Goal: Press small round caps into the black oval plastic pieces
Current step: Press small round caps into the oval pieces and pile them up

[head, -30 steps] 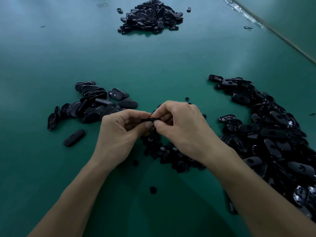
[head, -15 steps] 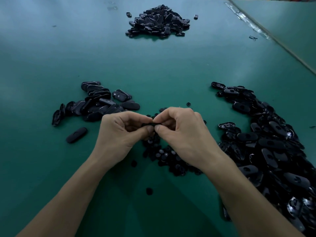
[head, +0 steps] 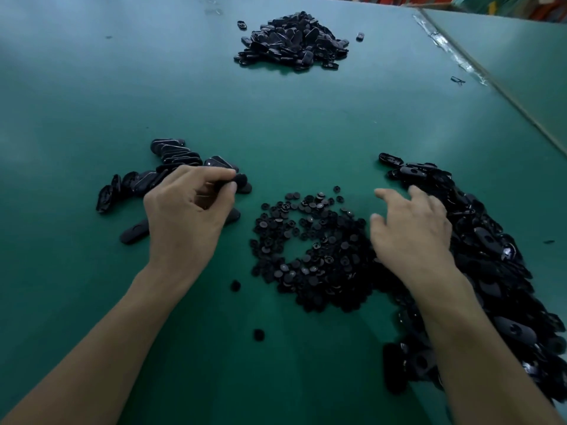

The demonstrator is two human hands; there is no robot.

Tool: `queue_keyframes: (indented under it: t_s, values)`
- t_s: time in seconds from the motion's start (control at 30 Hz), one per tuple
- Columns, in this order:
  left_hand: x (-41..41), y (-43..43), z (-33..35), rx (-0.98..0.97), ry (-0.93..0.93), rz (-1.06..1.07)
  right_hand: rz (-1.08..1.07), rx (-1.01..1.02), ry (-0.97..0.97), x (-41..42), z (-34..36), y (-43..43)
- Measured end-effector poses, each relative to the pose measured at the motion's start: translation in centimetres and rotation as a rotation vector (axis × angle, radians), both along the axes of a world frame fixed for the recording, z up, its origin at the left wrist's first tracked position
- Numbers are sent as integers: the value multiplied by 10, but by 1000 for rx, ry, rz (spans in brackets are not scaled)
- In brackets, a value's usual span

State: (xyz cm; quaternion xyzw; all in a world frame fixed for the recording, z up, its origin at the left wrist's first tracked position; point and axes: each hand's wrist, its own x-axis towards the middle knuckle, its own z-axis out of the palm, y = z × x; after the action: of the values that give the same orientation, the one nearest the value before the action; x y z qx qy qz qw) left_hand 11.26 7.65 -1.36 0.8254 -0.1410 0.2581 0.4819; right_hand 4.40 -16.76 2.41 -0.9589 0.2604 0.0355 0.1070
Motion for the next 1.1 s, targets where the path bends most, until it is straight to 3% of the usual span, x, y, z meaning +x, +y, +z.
queue_keyframes:
  t_s: [0.23, 0.33, 0.5, 0.7, 0.9, 1.1]
  values:
    - [14, 9, -8, 68, 178, 42, 22, -36, -5, -4, -9, 1]
    - [16, 11, -11, 142, 169, 101, 4, -59, -59, -3, -7, -1]
    - [18, 14, -14, 241, 159, 142, -42, -15, 64, -6, -1, -7]
    - [16, 12, -15, 301, 170, 181, 1, 3, 44, -14, -1, -1]
    - [12, 11, -14, 282, 75, 153, -5, 85, -73, -14, -6, -5]
    - [1, 6, -14, 352, -115, -57, 33, 95, -205, -14, -12, -19]
